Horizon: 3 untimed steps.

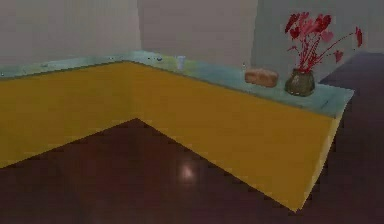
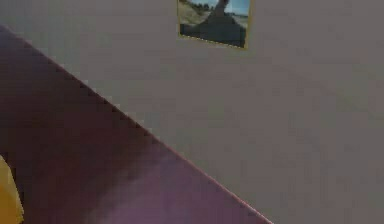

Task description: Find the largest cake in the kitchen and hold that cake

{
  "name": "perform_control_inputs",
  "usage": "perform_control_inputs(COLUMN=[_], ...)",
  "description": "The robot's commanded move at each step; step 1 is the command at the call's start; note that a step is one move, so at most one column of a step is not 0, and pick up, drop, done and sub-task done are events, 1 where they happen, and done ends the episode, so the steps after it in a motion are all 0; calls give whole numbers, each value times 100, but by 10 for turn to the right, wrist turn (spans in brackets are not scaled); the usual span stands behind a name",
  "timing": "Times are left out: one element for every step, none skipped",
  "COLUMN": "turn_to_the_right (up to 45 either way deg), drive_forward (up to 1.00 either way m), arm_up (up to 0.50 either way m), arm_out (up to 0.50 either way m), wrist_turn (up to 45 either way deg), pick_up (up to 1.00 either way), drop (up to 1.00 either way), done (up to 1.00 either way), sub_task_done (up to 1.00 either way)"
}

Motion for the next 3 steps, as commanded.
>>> perform_control_inputs(turn_to_the_right=[-450,0,0], drive_forward=[0,100,100], arm_up=[0,0,0], arm_out=[0,0,0], wrist_turn=[0,0,0], pick_up=[0,0,0], drop=[0,0,0], done=[0,0,0], sub_task_done=[0,0,0])
